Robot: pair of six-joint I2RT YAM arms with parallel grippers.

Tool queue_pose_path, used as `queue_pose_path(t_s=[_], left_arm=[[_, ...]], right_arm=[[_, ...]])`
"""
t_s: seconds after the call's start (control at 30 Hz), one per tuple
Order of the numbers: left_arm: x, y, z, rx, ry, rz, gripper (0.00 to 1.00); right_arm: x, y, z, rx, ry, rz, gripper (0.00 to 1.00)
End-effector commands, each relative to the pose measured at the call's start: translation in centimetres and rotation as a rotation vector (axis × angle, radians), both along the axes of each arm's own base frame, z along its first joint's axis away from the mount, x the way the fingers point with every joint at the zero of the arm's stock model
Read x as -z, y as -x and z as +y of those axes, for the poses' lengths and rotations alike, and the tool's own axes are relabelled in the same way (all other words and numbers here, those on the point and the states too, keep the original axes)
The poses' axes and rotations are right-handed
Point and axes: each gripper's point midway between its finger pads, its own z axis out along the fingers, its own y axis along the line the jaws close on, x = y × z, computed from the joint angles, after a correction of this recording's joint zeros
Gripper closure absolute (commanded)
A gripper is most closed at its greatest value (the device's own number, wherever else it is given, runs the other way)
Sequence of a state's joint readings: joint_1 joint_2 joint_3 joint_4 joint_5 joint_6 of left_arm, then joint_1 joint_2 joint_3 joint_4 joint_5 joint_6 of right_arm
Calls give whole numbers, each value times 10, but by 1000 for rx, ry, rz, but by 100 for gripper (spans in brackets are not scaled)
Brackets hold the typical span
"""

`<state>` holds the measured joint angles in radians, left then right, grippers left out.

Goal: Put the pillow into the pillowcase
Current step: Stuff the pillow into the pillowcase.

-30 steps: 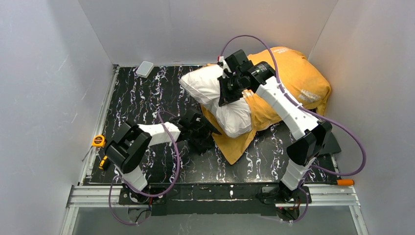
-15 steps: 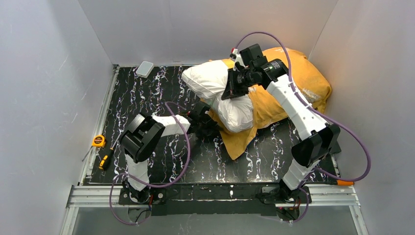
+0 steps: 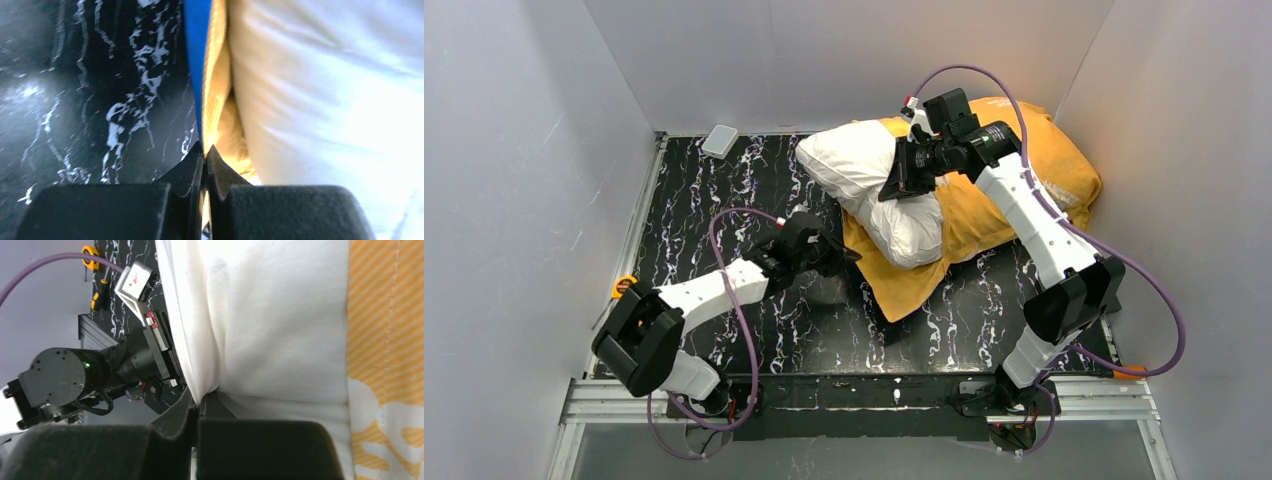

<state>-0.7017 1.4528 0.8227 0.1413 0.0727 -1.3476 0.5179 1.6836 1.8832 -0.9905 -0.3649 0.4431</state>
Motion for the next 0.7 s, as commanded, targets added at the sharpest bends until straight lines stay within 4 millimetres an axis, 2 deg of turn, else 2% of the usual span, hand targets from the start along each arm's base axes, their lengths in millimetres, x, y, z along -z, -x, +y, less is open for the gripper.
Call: queue_pose_path(t_s=[0.0,0.07,0.2,0.3,0.47,0.67], left_arm=[[21,11,30,-103,-75,58,100],[26,13,29,-88,-85,73,96],[40,14,12,-10,-75,122,56],[53,14,3,37,-88,156,36],[80,16,4,27,-123,220,25],[107,10,-3,11,-120,268,21]], right_arm=[[-64,7,12,-41,-186,-129,99],[-67,8,14,-46,-202,-125,99],[-69,8,15,-45,-214,-122,99],[-72,8,15,-46,-223,-126,99],[-77,5,18,-42,-247,-125,99],[-82,5,19,-44,-262,-123,99]])
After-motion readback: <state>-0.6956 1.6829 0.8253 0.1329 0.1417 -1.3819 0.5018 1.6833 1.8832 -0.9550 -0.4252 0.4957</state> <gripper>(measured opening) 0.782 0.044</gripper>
